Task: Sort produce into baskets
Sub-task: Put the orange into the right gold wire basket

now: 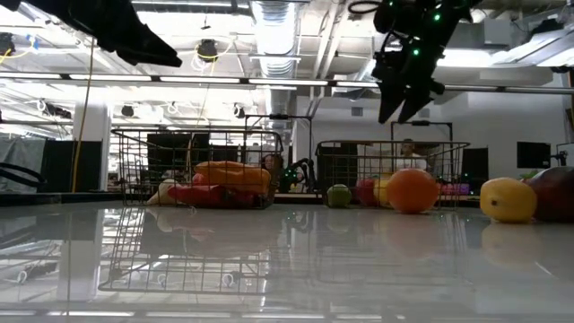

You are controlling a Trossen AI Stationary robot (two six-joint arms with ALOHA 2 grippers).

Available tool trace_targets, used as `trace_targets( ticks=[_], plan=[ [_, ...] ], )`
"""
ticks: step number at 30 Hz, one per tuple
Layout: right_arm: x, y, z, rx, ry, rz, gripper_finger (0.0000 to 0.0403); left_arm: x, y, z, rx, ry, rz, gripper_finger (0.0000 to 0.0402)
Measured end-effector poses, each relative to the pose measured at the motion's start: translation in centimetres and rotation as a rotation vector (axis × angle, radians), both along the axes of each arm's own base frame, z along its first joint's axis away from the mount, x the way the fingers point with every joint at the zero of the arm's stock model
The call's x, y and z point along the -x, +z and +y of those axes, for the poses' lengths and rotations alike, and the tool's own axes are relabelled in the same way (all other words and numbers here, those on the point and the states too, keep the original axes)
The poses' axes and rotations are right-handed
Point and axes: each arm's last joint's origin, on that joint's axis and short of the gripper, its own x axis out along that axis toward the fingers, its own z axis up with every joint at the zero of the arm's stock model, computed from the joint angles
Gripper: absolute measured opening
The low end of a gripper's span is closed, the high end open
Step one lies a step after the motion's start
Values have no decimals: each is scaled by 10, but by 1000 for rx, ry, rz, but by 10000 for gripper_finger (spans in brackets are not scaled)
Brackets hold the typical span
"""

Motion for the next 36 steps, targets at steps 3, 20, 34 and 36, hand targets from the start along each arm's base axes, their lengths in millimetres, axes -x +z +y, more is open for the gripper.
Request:
trace_targets(
  ticks=[3, 20, 34, 36],
  plan=[
    [1, 4, 12, -19, 12, -19, 355, 0, 0, 0, -1, 1, 5, 199],
    [6, -82, 147, 125, 73, -94, 340, 1, -9, -1, 47, -9, 32, 199],
    [7, -113, 119, 230, 127, -70, 395, 0, -8, -1, 35, -18, 13, 199],
    [7, -113, 118, 229, 121, -68, 392, 0, -9, -1, 23, -24, 22, 199]
  ],
)
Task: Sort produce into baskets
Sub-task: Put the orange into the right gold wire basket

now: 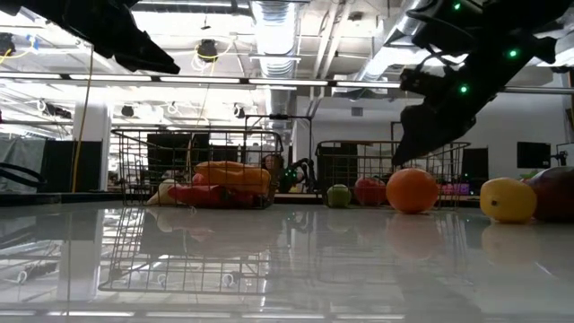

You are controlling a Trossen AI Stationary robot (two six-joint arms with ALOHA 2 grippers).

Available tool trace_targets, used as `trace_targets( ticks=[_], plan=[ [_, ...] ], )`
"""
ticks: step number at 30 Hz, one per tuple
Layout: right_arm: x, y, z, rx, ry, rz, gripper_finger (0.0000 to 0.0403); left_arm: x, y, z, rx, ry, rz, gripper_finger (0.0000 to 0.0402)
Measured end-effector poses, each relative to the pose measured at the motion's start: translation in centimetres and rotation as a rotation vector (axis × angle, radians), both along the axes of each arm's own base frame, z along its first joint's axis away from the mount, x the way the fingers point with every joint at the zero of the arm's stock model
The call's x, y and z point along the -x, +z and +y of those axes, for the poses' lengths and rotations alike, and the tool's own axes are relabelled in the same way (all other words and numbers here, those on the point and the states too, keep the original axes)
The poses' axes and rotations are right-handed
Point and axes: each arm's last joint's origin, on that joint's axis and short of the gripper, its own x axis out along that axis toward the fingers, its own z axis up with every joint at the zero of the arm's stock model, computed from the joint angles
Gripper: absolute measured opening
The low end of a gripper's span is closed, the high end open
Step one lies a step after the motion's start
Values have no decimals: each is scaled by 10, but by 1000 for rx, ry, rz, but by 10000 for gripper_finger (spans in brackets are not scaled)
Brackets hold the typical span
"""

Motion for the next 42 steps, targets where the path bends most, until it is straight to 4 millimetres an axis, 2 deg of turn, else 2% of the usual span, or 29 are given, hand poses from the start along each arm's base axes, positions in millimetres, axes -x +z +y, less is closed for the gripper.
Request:
trace_targets(
  ticks=[3, 12, 16, 20, 24, 28, 31, 34, 36, 38, 42],
  plan=[
    [-3, -5, 1, 0, 3, 21, 391, 0, 0, 0, -3, -2, 0, 199],
    [-18, -41, 1, 30, -11, 125, 389, 0, 0, 0, 12, -8, 2, 199],
    [-19, -46, 1, 41, -31, 124, 373, 0, 0, 0, 8, -12, 0, 199],
    [-18, -43, 2, 29, -23, 114, 346, 0, 0, 0, 6, -8, 0, 199],
    [-22, -22, 7, -37, 20, 69, 331, 0, 0, 0, 6, -8, 1, 199],
    [-38, 26, 15, -12, 97, -60, 333, 0, 1, 0, 5, -7, -11, 199],
    [-44, 58, 13, 114, 98, -109, 335, -1, 2, 0, 6, -6, -28, 199],
    [-42, 81, -3, 273, -41, -126, 336, -1, 3, -1, 16, -6, -33, 199],
    [-40, 86, -18, 344, -95, -66, 343, -1, 3, -1, 32, -5, -35, 199],
    [-37, 87, -34, 342, -100, -21, 358, -1, 2, -1, 44, -22, -34, 199],
    [-30, 91, -61, 243, -89, -47, 393, -1, 2, -2, 44, -38, -30, 199]
  ],
)
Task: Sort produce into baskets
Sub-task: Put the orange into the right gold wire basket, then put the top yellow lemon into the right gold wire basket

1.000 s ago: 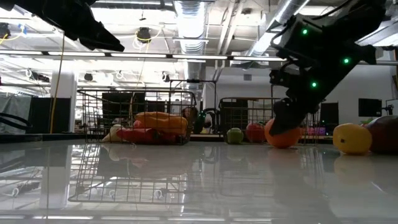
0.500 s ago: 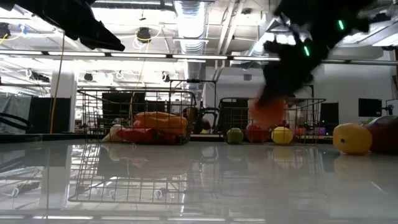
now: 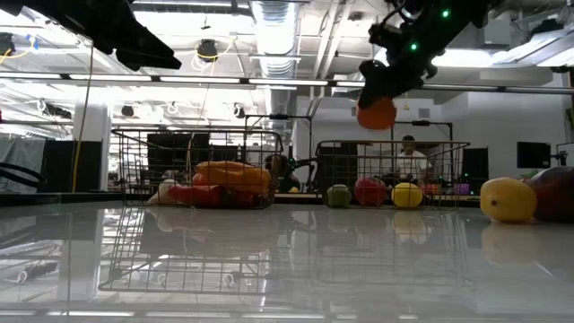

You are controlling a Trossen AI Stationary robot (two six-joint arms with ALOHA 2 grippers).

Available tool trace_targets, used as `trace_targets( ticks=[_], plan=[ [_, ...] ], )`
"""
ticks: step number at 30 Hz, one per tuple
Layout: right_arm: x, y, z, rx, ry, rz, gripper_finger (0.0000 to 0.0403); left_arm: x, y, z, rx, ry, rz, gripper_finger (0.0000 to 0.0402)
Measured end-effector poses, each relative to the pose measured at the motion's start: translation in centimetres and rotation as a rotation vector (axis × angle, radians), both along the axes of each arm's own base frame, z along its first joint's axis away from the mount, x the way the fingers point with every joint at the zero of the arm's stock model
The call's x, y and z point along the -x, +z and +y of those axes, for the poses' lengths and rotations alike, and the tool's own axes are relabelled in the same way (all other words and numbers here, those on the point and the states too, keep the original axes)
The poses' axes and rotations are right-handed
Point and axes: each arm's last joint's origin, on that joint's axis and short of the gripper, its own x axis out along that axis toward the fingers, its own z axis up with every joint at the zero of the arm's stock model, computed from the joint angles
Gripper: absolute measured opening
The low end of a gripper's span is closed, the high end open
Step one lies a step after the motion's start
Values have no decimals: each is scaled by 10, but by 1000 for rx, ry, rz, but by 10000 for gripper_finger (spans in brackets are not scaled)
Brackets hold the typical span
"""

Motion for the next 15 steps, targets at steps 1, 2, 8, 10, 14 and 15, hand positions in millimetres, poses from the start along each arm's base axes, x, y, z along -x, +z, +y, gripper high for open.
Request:
trace_targets(
  ticks=[1, 2, 8, 10, 14, 15],
  plan=[
    [3, 1, -5, -21, 4, -3, 392, 0, 0, 0, -2, -1, 0, 199],
    [5, 2, -9, -40, 10, -4, 389, 0, 0, 0, -2, -1, 1, 199],
    [24, 20, -6, -96, 38, -8, 387, 0, 0, 0, -4, -1, 3, 199],
    [29, 24, 3, -218, 111, -31, 387, 0, 0, 0, -1, 1, 4, 199],
    [35, 10, 38, -528, 242, 59, 384, 1, -2, 0, 1, 4, 27, 199],
    [37, 2, 48, -574, 225, 125, 382, 1, -3, 0, 1, 4, 32, 199]
  ],
)
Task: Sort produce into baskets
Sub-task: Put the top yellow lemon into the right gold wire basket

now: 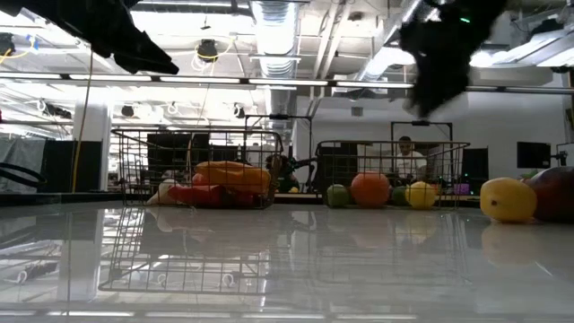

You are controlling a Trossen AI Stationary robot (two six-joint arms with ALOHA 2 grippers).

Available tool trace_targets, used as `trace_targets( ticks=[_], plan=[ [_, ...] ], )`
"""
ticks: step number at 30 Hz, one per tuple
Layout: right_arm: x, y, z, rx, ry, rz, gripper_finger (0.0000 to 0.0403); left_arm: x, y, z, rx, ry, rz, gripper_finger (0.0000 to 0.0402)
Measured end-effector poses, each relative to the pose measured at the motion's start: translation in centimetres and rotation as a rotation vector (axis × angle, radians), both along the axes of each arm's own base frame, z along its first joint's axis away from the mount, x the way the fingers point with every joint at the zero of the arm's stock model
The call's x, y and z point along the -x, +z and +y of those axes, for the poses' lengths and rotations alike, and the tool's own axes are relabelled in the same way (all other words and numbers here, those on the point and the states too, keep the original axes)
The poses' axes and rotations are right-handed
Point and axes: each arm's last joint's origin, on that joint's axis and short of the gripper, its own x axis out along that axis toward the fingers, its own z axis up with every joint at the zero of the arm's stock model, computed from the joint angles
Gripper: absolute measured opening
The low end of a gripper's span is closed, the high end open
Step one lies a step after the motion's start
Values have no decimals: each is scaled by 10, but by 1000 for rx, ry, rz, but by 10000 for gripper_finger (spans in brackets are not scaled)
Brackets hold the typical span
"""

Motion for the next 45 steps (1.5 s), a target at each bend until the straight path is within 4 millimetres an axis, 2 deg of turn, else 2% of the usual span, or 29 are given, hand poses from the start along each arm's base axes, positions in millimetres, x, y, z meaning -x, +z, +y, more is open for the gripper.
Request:
trace_targets(
  ticks=[3, 7, 12, 15, 22, 25, 29, 33, 35, 40, 45],
  plan=[
    [4, -22, 28, -70, 13, 211, 380, 0, 0, 0, 9, 4, -6, 199],
    [3, -40, 64, -149, 137, 353, 381, 0, 0, 0, 29, 13, -10, 199],
    [3, -59, 99, -67, 309, 466, 381, 0, 0, 0, 27, 11, -8, 199],
    [-1, -74, 104, 0, 341, 543, 381, 0, 0, 0, 24, 9, -9, 199],
    [-13, -101, 100, 86, 371, 675, 366, 0, 0, 0, 22, 8, -7, 199],
    [-20, -111, 101, 85, 407, 686, 347, 0, 0, 0, 14, 4, -5, 199],
    [-26, -118, 99, 77, 436, 690, 302, 0, 0, 0, 11, 2, -4, 199],
    [-26, -116, 94, 63, 421, 688, 259, 0, 0, 0, 11, 2, -4, 199],
    [-27, -106, 92, 64, 409, 681, 247, 0, 0, 0, 12, 1, -4, 199],
    [-38, -55, 75, 239, 330, 626, 251, 0, 1, 0, 13, 0, -12, 199],
    [-45, -8, 36, 473, 141, 501, 257, -1, 1, 0, 14, 0, -17, 199]
  ],
)
